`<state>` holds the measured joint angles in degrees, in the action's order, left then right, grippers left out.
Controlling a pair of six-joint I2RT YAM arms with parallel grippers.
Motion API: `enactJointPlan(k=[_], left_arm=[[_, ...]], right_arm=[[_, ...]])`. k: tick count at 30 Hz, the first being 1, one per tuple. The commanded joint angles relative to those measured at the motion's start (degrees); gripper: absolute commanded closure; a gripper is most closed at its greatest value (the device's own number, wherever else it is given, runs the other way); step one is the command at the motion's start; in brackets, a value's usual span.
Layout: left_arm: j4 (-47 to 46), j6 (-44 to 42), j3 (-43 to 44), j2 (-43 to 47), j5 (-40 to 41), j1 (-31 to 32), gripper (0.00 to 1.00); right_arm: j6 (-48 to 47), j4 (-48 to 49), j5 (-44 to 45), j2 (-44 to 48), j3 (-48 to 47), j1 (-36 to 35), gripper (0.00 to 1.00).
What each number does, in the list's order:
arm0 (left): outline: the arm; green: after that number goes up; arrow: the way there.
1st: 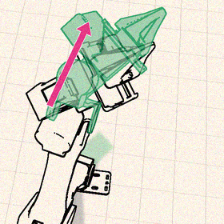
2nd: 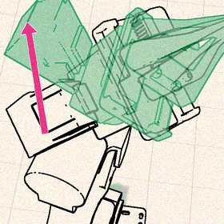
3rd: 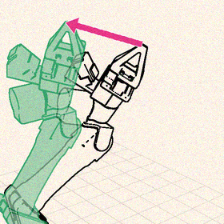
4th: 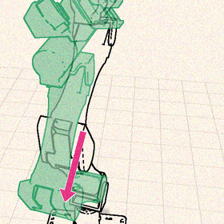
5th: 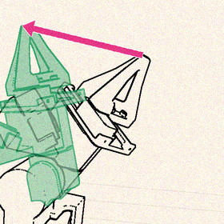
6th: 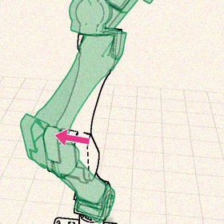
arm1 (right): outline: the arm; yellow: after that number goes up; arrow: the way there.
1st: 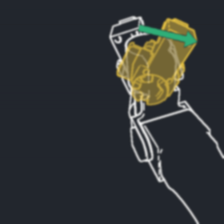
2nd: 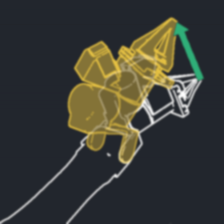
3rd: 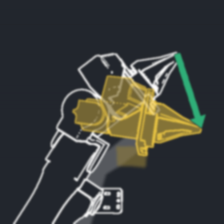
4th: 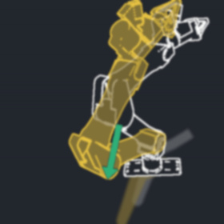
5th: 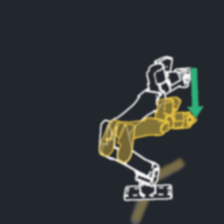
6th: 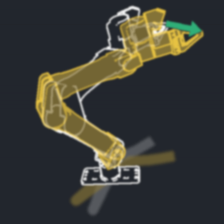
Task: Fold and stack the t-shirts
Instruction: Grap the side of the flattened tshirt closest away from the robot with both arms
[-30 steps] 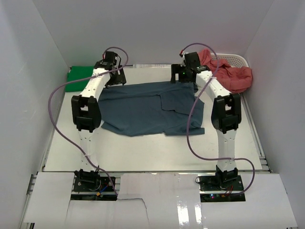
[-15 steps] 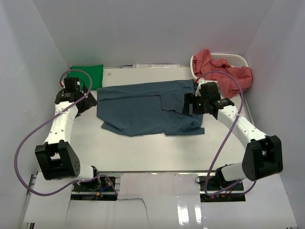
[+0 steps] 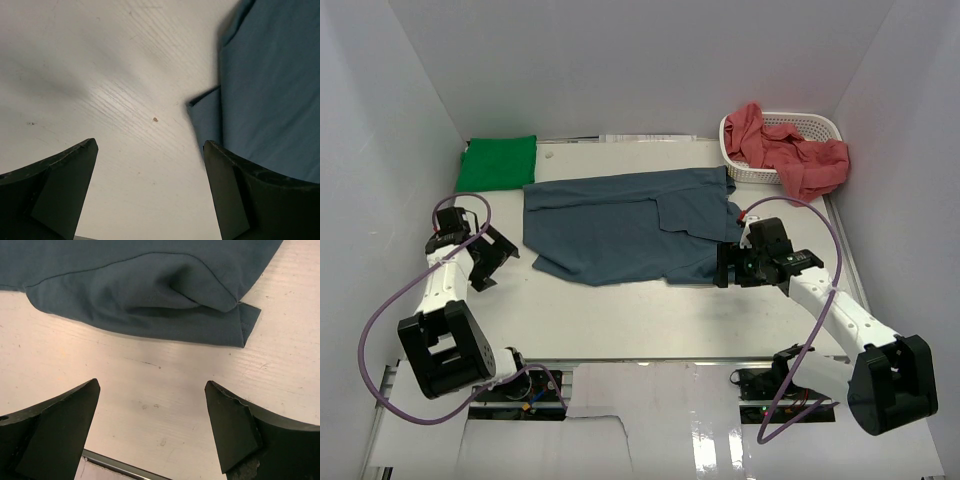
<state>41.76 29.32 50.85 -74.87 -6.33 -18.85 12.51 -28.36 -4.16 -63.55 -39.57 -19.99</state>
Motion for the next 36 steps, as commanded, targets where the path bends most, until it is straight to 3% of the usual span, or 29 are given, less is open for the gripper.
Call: enactJointPlan(k=[1, 8, 14, 19, 25, 36], left_arm=[[-4.66, 2.05, -2.68, 1.84, -6.05, -2.06, 0.02], [-9.67, 7.14, -5.5, -3.35, -12.99, -2.24, 0.03], [-13.45, 10.49, -8.31, -4.58, -15.38, -2.24, 0.06], [-15.57, 10.84, -9.98, -5.28, -14.42, -2.24, 0.15], [-18.64, 13.47, -12.26, -7.65, -12.75, -2.24, 0.24], [-26.03, 18.76, -14.56, -13.98, -10.2, 0.3, 0.38]], right_arm=[[1.55, 2.6, -1.46, 1.76, -0.07, -0.14, 0.08], [2.95, 8.04, -9.54, -3.33, -1.64, -1.19, 0.11], [2.61, 8.24, -11.92, -19.46, -15.86, -12.41, 0.18], [3.48, 6.3, -10.42, -28.99, -29.05, -17.63, 0.18], [4.72, 7.71, -9.73, -29.18, -29.78, -18.42, 0.17], [3.83, 6.65, -5.42, -21.45, -25.03, -18.42, 0.13]])
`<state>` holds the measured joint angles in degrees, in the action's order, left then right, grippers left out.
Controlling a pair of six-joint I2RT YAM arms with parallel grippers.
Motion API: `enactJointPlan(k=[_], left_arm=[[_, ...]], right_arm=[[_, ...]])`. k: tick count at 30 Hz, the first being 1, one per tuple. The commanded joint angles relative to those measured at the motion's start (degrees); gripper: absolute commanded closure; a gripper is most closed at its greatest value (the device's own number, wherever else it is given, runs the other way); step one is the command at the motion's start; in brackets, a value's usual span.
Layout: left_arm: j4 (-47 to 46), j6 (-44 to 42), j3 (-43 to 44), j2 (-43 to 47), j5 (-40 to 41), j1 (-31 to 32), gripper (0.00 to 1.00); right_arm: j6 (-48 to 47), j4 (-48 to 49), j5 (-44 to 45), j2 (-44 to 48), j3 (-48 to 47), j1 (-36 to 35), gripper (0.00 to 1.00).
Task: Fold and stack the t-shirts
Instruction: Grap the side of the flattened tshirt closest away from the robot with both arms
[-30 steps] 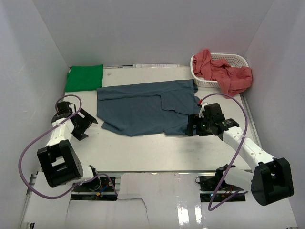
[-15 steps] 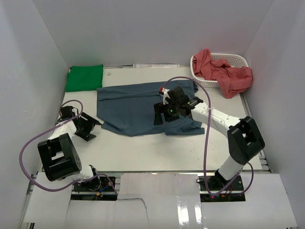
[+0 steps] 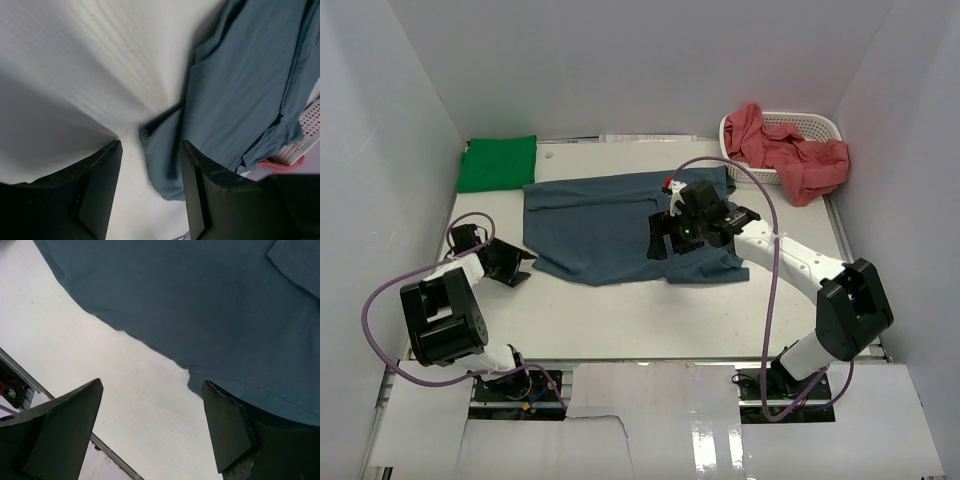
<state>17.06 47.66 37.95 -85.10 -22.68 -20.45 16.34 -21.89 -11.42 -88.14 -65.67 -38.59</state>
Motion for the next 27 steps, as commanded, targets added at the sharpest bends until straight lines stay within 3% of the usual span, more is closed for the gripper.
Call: enactJointPlan(k=[1, 8, 13, 27], left_arm=[[-1.33, 0.5, -1.31, -3.76, 6.15, 2.34, 0.39], [-1.24, 1.12, 0.54, -7.61, 9.32, 5.06, 0.45], [-1.06, 1.56, 0.46, -9.03, 9.84, 5.68, 0.65], [7.2, 0.94, 0.81, 2.39, 13.98, 5.68, 0.66]], right_arm=[[0.01, 0.09, 1.84, 3.15, 1.24, 0.18, 0.13], [-0.25, -0.26, 2.98, 5.25, 3.26, 0.27, 0.12], [-0.25, -0.35, 3.86, 6.49, 5.11, 0.36, 0.11], [-0.25, -0.43, 4.21, 5.43, 6.52, 0.62, 0.1]])
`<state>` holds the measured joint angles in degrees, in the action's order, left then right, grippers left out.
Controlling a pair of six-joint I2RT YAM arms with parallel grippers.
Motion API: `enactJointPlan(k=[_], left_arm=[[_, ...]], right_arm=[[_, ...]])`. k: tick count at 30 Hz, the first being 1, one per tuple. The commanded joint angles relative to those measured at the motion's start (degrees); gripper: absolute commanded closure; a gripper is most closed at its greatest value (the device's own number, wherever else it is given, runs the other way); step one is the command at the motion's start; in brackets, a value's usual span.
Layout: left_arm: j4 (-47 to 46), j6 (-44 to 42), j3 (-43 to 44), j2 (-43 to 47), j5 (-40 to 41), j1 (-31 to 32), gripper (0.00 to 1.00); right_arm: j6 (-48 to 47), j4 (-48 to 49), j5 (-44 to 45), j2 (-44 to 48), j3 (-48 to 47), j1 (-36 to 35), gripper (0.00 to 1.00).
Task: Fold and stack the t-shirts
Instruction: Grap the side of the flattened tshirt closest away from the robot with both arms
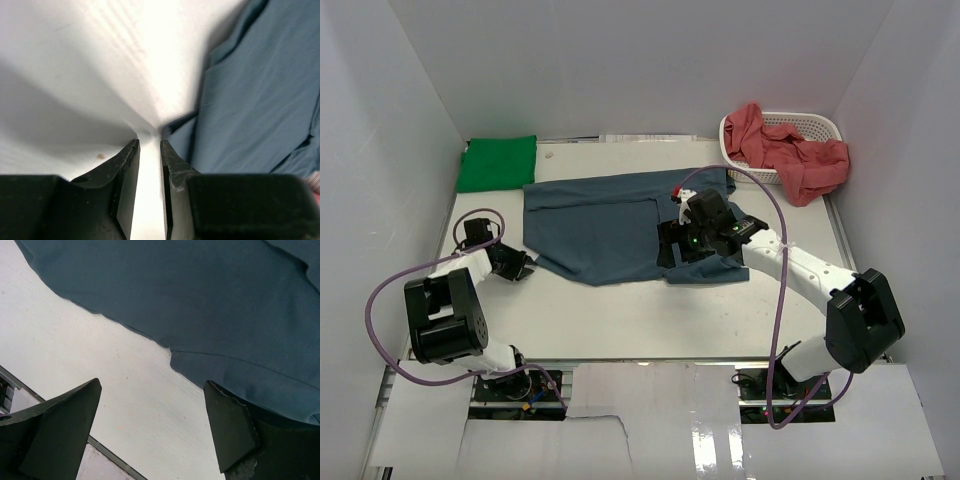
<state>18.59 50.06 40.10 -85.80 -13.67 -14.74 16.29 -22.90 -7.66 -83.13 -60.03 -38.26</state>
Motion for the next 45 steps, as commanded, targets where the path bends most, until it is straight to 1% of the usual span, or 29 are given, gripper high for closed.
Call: enactJointPlan(k=[1, 3, 6, 10, 11, 14, 27, 29, 31, 33, 36, 37, 40, 45], left_arm=[[5.76, -1.29, -1.6, 3.7, 5.06, -0.02, 0.66], [5.76, -0.94, -2.12, 4.59, 5.06, -0.02, 0.67], [5.49, -1.11, -1.87, 2.4, 5.32, -0.02, 0.66], [5.06, -1.28, -0.64, -0.59, 4.27, -0.02, 0.59], [4.1, -1.28, -0.63, -0.77, 3.75, -0.02, 0.56], [2.95, -0.84, -0.98, -0.95, 3.04, -0.02, 0.53], [-0.92, -0.23, -1.07, -6.57, 2.16, -0.02, 0.55], [-1.62, -0.23, -1.25, -7.53, 2.07, 0.06, 0.57], [-1.89, -0.32, -1.6, -7.98, 2.24, 0.06, 0.62], [-2.15, -0.49, -1.78, -8.51, 2.68, -0.02, 0.65], [-2.59, -0.75, -2.21, -9.47, 2.6, -0.02, 0.77], [-2.59, -0.84, -2.3, -9.65, 2.51, -0.02, 0.86], [-2.51, -1.19, -2.74, -9.83, 1.98, -0.02, 1.0], [-1.01, -2.16, -4.15, -6.67, 1.45, -0.02, 1.0]], right_arm=[[-0.12, 0.66, 0.37, 0.34, 0.97, 0.29, 0.1], [-0.12, 0.75, 0.1, 0.16, 1.4, 0.29, 0.1], [-0.12, 0.75, -0.16, 0.43, 1.58, 0.29, 0.1], [-0.03, 0.48, 0.28, 1.22, 2.2, 0.29, 0.1], [-0.03, 0.57, 0.45, 1.31, 2.37, 0.29, 0.1], [-0.03, 0.48, 0.19, 1.48, 2.64, 0.29, 0.1], [-0.21, -0.4, 0.8, 2.8, 3.16, 0.29, 0.1], [-0.21, -0.4, 0.89, 3.15, 3.34, 0.38, 0.1], [-0.21, -0.4, 0.98, 3.41, 3.34, 0.47, 0.1], [-0.12, -0.48, 0.98, 3.59, 3.34, 0.47, 0.1], [-0.12, -0.75, 1.07, 3.94, 3.17, 0.55, 0.1], [-0.21, -1.1, 1.24, 4.12, 3.08, 0.56, 0.1], [-0.39, -2.15, 1.77, 4.47, 3.08, 0.91, 0.09], [-0.39, -4.7, 2.39, 6.05, 4.3, 2.92, 0.09]])
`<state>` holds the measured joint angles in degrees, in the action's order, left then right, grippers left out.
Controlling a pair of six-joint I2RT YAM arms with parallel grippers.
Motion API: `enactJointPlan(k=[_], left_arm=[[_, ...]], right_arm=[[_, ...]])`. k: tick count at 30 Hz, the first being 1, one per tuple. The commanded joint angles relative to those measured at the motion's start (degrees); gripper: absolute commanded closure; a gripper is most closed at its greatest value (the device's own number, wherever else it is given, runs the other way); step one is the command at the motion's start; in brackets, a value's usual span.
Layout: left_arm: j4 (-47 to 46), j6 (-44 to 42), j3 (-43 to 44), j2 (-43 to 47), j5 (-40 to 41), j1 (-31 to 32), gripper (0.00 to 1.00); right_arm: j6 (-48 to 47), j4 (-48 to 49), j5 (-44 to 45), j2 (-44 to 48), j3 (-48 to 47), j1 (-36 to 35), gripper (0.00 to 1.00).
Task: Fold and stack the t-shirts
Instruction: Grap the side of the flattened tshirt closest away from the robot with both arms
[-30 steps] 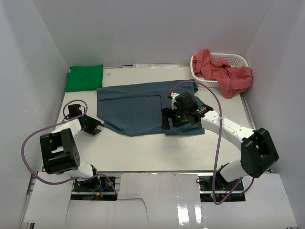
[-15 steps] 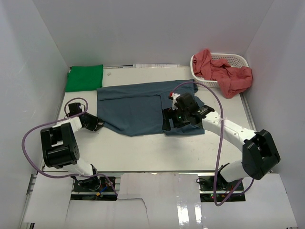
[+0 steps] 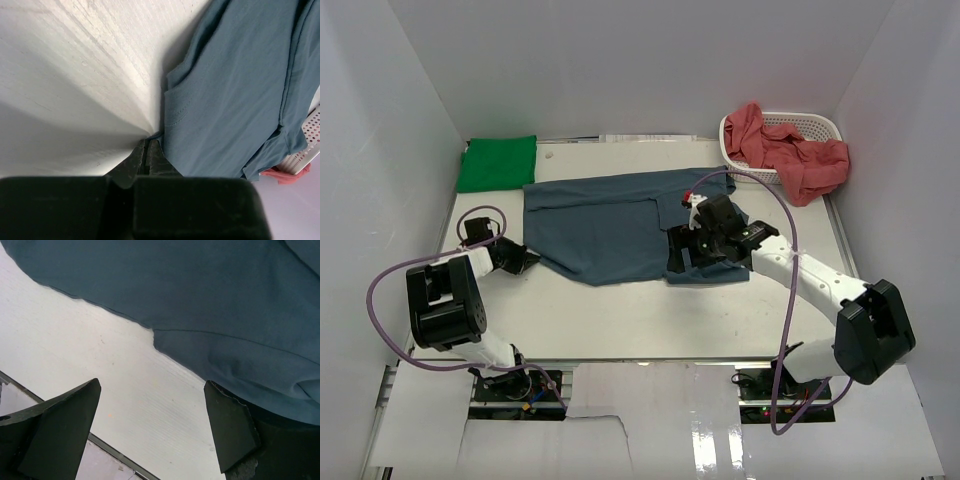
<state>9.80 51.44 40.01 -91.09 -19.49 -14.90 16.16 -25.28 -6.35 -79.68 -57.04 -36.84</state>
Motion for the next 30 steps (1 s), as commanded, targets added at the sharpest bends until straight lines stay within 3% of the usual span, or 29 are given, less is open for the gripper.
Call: enactJointPlan(k=[1, 15, 30], left_arm=[[8.56, -3.8, -4.24, 0.37, 7.62, 0.13, 1.0], [20.07, -5.91, -4.6, 17.52, 5.51, 0.13, 1.0], [26.32, -8.02, 0.33, 19.81, 5.77, 0.04, 1.0]], right_arm=[[-0.17, -2.67, 0.81, 2.86, 1.84, 2.12, 0.1], [2.56, 0.84, -2.62, 15.78, 18.71, 20.49, 0.1], [-1.13, 8.4, -2.97, 3.58, 18.02, 26.73, 0.11]])
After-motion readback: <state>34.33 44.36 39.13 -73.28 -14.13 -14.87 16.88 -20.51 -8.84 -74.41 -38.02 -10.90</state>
